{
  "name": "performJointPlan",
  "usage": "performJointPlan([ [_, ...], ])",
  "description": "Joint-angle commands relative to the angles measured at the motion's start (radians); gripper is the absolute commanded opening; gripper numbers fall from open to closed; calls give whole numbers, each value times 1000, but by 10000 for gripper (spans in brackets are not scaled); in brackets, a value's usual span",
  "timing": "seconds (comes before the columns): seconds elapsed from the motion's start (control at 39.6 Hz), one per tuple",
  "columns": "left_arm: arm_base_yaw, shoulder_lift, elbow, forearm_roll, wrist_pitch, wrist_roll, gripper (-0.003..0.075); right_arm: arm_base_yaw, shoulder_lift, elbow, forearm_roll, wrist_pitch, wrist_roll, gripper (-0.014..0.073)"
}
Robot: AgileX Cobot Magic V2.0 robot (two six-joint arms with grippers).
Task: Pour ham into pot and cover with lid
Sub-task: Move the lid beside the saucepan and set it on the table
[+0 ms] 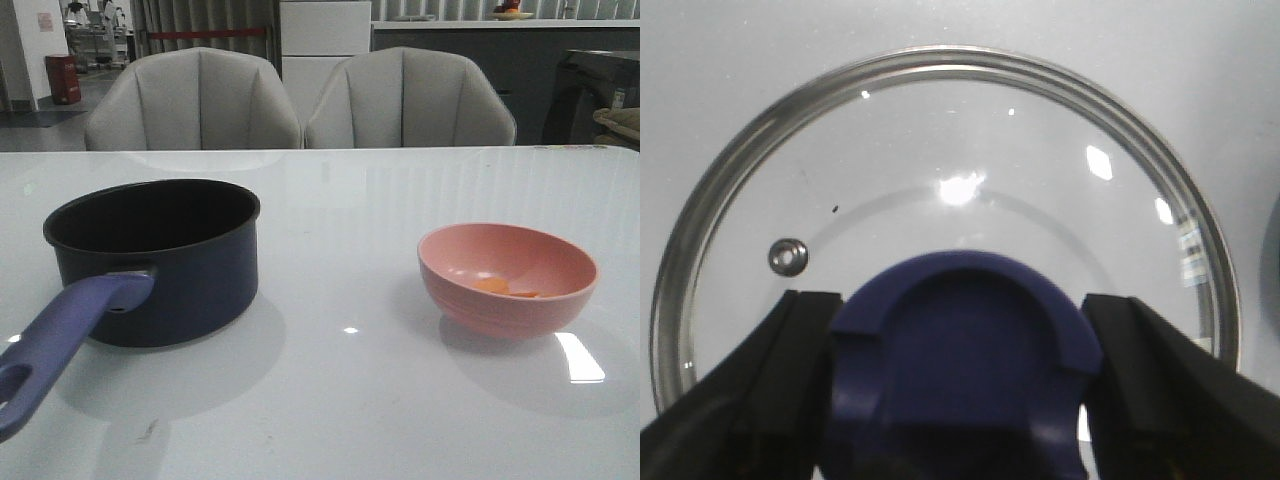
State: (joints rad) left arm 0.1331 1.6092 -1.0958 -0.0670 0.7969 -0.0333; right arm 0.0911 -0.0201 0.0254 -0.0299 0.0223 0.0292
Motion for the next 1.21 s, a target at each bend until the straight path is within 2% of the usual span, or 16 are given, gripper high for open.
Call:
performJointPlan([
  [0.0,8,-46,23,-33,-113,15,354,-5,-9,11,-1,-79,-3,136],
  [0.35,8,47,96,-36,-138,21,355,-5,-9,11,-1,-79,-3,136],
  [0.45,8,72,97,-36,-120,60,372,-5,-9,11,-1,-79,-3,136],
  [0.76,6,102,97,-3,-82,75,606,-5,-9,11,-1,-79,-3,136],
  [1.19,6,52,94,-9,-84,75,607,-5,-9,11,-1,-79,-3,136],
])
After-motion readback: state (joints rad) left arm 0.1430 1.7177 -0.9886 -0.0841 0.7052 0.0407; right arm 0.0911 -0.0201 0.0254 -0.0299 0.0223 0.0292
